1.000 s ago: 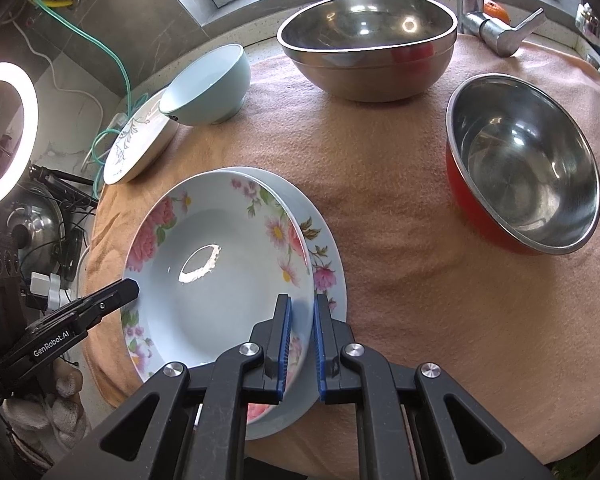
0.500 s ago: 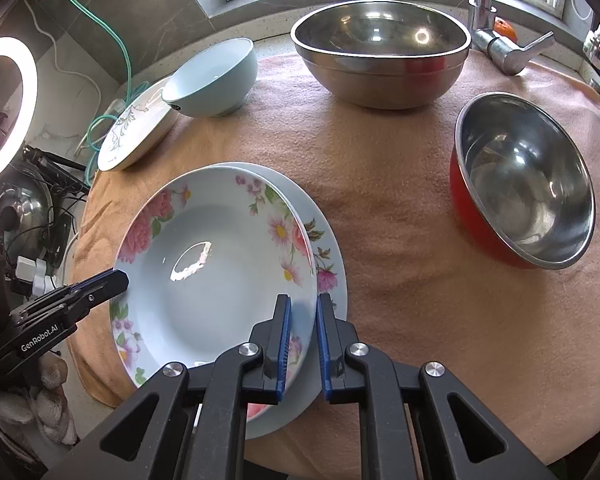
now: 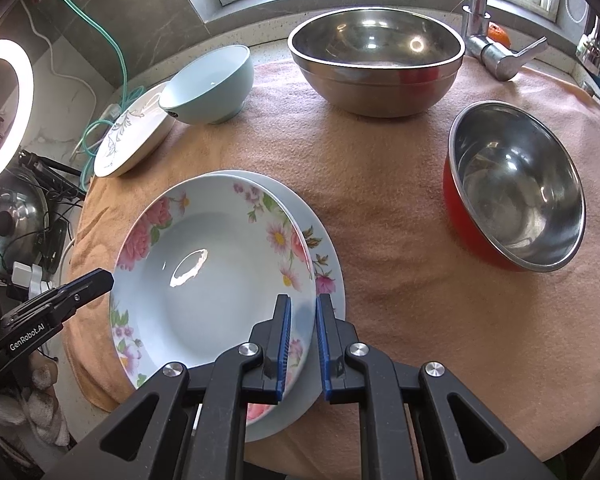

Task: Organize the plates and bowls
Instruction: 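Hold the stacked plates at the rim with the left tool, then open it, then move the open left tool to the white leaf-patterned plate's rim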

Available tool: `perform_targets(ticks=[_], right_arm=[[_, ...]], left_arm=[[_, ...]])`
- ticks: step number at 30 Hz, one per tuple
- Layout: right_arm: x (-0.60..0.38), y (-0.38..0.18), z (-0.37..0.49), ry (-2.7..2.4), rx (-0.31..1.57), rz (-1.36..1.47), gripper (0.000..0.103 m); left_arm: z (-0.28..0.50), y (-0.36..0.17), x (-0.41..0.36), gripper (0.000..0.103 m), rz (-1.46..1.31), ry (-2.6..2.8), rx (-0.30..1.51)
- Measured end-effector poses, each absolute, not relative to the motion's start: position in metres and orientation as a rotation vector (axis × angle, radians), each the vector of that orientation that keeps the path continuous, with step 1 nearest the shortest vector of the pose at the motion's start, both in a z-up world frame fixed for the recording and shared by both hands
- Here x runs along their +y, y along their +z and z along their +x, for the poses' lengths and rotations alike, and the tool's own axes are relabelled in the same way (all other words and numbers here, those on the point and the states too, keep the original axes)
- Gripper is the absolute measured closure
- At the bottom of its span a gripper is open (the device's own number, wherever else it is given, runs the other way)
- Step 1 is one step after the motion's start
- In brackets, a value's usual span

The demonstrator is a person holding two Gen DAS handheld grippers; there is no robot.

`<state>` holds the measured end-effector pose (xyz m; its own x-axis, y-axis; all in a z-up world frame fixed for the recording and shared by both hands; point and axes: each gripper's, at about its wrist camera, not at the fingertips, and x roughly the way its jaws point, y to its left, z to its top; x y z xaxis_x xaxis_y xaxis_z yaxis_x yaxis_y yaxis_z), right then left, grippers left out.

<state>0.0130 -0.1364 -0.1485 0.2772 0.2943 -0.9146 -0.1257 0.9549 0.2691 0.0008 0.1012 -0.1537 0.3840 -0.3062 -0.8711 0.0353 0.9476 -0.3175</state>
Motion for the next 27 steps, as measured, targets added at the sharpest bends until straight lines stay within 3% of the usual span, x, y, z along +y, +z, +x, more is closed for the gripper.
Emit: perform_targets(ticks=[27], right_arm=[[-0.073, -0.104, 0.017, 0.399, 1.165, 0.145, 0.090]], left_arm=[[0.002, -0.139, 0.143, 0.092, -0.283, -0.163, 1.111]])
